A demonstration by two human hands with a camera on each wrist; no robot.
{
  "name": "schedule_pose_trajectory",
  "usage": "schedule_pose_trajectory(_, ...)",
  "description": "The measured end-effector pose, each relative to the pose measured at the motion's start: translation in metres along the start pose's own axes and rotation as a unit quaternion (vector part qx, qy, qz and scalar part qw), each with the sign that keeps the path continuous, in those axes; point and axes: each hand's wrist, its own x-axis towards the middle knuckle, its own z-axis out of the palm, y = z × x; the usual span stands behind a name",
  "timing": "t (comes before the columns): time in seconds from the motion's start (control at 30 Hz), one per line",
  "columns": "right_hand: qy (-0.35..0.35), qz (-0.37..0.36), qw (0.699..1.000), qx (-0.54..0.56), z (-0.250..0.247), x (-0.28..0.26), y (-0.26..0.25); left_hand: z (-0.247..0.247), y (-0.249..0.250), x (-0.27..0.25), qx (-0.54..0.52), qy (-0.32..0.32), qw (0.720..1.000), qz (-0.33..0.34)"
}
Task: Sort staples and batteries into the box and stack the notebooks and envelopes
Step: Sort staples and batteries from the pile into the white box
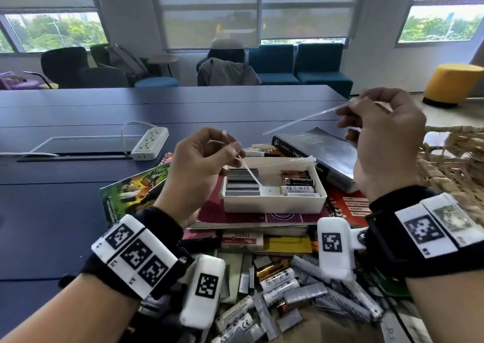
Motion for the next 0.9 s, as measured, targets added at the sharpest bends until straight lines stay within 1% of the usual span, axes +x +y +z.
schedule_pose_trajectory(0.13, -0.063, 0.028, 0.993, -0.095, 0.000, -0.005, 0.007, 0.000, 0.001, 0.001, 0.006, -0.007, 1.000, -0.006)
schedule_pose_trajectory(0.23, -0.091, 0.036, 0.986, -0.133, 0.002, -0.006, 0.010, -0.002, 0.001, 0.000, -0.002, -0.005, 1.000, -0.018)
schedule_pose_trajectory(0.33, -0.105, 0.036, 0.981, -0.157, 0.001, -0.007, 0.013, -0.002, 0.001, 0.001, 0.004, -0.001, 1.000, -0.019)
schedule_pose_trajectory(0.6, -0.156, 0.046, 0.965, -0.206, 0.000, -0.007, 0.016, -0.002, 0.001, 0.001, -0.007, 0.023, 1.000, 0.003)
schedule_pose_trajectory(0.77, -0.155, 0.034, 0.961, -0.228, 0.000, -0.006, 0.020, -0.002, -0.001, 0.002, -0.033, 0.036, 0.999, 0.018)
schedule_pose_trajectory(0.9, -0.165, 0.053, 0.953, -0.250, -0.002, -0.006, 0.019, -0.002, -0.002, 0.003, -0.058, 0.051, 0.996, 0.033)
